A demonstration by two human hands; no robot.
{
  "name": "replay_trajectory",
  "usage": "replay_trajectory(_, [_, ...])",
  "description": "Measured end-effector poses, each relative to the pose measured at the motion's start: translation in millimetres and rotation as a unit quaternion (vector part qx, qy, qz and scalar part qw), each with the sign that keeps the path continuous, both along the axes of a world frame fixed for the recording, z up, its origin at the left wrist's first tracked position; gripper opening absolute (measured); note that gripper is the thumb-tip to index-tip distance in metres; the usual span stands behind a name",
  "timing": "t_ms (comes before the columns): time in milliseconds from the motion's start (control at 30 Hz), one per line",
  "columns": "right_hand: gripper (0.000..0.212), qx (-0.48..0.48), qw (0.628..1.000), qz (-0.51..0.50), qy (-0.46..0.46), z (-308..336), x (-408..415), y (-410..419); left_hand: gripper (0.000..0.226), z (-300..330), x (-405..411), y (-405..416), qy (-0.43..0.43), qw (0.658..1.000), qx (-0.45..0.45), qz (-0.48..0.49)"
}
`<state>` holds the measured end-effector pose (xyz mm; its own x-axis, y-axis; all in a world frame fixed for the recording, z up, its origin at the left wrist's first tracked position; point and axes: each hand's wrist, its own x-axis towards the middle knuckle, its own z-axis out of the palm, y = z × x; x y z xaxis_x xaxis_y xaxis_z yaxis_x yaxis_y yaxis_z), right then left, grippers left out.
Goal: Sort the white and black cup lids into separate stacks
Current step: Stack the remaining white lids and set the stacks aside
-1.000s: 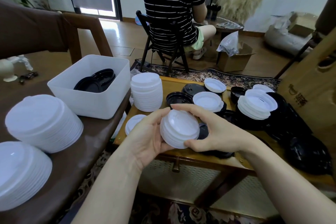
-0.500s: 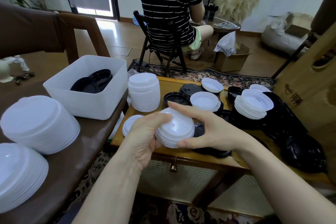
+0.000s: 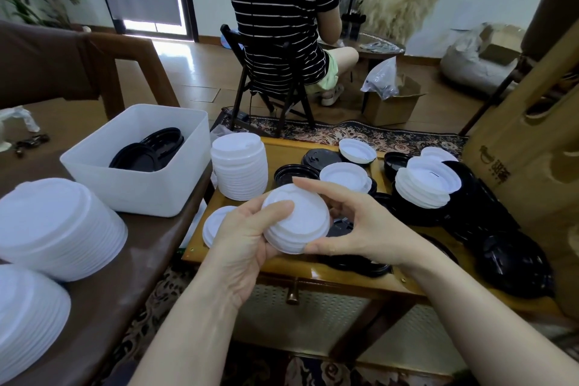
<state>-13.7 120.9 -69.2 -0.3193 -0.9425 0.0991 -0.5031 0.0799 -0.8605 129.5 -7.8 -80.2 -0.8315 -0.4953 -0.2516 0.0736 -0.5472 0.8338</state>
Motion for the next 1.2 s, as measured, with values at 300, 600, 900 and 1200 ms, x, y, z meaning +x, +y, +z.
replay_trajectory(300, [0.079, -0.027, 1.000, 0.002, 0.007, -4, -1, -4, 0.054, 3, -1, 2, 0.004, 1.000, -0.017, 0.015])
replay_trajectory(600, [0.075, -0.039, 0.982, -0.129, 0.132, -6, -35, -4, 0.041, 1, -3, -1, -0.013, 0.995, 0.003, 0.096])
replay_trajectory(900, [0.022, 0.098, 0.892, -0.231, 0.375, -34, -66, -18, 0.053, 2, -4, -7, -0.007, 0.994, 0.048, 0.099])
replay_trajectory(1200, [0.026, 0.127, 0.877, -0.253, 0.389, -26, -60, -26, 0.033, 1, -1, -11, -0.026, 0.992, 0.057, 0.111])
